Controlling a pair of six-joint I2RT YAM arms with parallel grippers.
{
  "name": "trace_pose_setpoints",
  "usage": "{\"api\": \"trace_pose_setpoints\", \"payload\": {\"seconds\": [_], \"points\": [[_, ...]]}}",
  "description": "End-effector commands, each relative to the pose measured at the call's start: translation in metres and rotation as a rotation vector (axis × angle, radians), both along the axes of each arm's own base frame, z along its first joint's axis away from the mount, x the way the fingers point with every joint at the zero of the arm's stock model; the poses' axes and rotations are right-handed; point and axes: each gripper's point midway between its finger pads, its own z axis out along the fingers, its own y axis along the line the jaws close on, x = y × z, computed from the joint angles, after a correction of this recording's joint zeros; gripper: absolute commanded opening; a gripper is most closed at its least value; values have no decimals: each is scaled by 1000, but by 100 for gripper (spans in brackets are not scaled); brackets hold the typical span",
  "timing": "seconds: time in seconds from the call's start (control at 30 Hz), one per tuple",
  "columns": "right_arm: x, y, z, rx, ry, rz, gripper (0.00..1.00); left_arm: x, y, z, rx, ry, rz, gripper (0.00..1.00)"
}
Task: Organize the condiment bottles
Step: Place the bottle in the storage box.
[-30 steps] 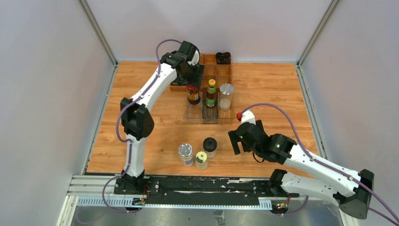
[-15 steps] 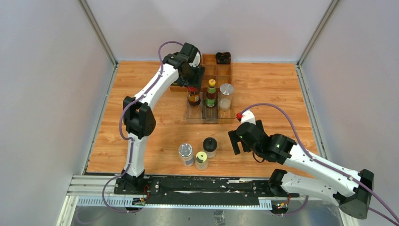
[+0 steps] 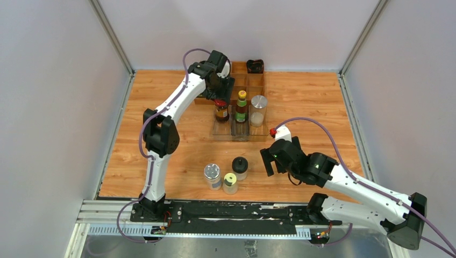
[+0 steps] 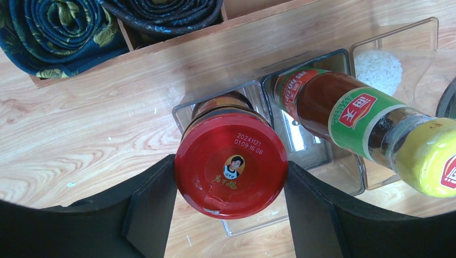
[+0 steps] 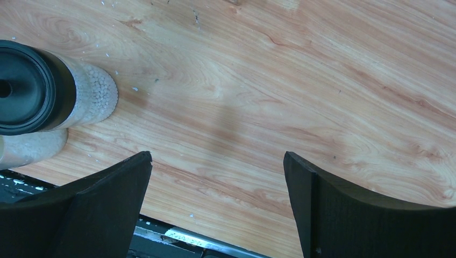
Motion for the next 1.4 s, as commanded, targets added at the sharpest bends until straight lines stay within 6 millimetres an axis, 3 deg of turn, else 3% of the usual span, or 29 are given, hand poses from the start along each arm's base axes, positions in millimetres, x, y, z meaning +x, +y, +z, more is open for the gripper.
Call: {"api": "trace_pose_setpoints", "payload": {"seconds": [0.0, 0.83, 1.37], "points": [[-1, -5, -7, -37, -2, -4, 99, 18, -6, 26, -51, -89, -12, 50], [-1, -5, -8, -39, -3, 0, 99, 12, -7, 5, -44, -34, -20, 52], [-1, -4, -8, -39, -3, 5, 99, 1, -4, -9, -35, 15, -22, 72]]}}
